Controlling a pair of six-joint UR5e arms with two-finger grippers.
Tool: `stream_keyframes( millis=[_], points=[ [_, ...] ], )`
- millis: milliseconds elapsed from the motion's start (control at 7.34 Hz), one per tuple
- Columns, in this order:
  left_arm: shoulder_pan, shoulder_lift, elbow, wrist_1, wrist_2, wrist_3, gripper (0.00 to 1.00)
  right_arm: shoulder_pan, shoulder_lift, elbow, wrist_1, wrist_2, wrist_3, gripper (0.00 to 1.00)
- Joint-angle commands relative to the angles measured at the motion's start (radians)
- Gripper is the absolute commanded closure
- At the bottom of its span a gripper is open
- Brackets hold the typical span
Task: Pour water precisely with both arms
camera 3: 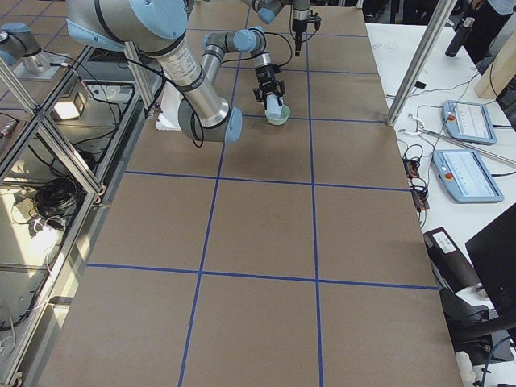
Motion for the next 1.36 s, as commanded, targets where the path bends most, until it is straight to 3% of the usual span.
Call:
stream_keyframes(
  millis=[0, 409, 681, 817, 1226],
  points=[
    [0.000, -0.001, 0.000, 0.000, 0.001, -0.001, 0.00, -0.002, -0.005, 0.005, 0.017, -0.001, 0.023, 1.00],
    [-0.002, -0.001, -0.002, 0.000, 0.001, -0.002, 0.00, 0.001, -0.065, 0.085, 0.117, 0.047, 0.174, 1.00],
    [-0.002, -0.001, -0.003, 0.000, 0.001, -0.002, 0.00, 0.027, -0.195, 0.288, 0.162, 0.097, 0.317, 1.00],
    [-0.002, -0.001, -0.003, 0.000, 0.001, -0.002, 0.00, 0.040, -0.294, 0.371, 0.263, 0.125, 0.398, 1.00],
    [-0.002, -0.001, -0.005, 0.000, 0.003, -0.002, 0.00, 0.108, -0.523, 0.470, 0.579, 0.199, 0.561, 1.00]
  ],
)
